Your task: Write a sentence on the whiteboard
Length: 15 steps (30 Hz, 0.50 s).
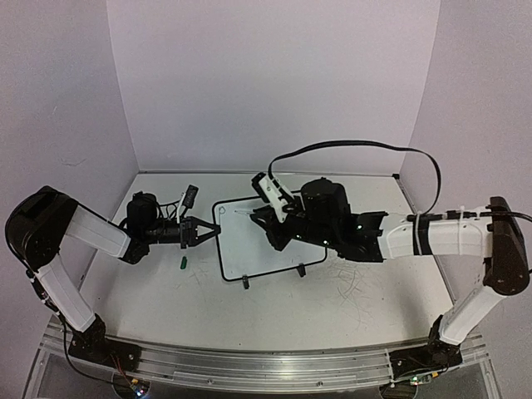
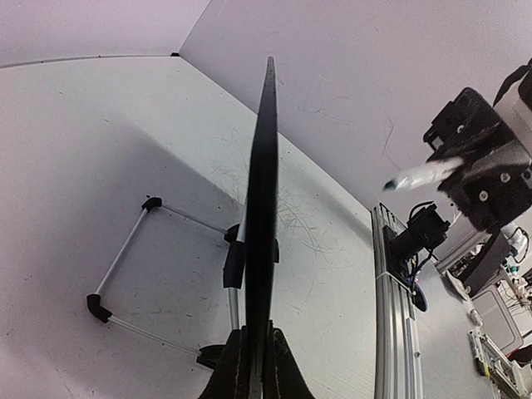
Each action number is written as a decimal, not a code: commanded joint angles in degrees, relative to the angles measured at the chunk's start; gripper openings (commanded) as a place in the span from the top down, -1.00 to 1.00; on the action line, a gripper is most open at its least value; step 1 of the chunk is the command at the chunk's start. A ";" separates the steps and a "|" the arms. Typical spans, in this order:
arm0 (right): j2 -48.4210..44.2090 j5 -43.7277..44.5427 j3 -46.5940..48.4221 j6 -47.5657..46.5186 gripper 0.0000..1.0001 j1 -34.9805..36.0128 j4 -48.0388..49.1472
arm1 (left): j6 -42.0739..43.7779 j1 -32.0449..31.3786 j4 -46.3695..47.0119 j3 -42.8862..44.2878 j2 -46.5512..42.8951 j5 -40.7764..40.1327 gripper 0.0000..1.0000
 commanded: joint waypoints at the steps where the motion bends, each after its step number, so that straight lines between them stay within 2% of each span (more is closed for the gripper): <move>1: -3.21 -0.48 -0.42 -2.02 1.00 -1.72 1.16 | 1.59 -0.01 1.73 -0.16 -1.94 0.81 1.00; 9: 2.12 -3.72 4.76 -3.22 1.00 -1.45 0.54 | 1.71 -0.01 0.55 0.04 -3.08 0.20 1.00; 15: 2.81 -3.40 3.97 -2.73 1.00 -1.20 0.63 | 2.20 -0.01 -0.25 0.20 -3.29 -0.13 1.00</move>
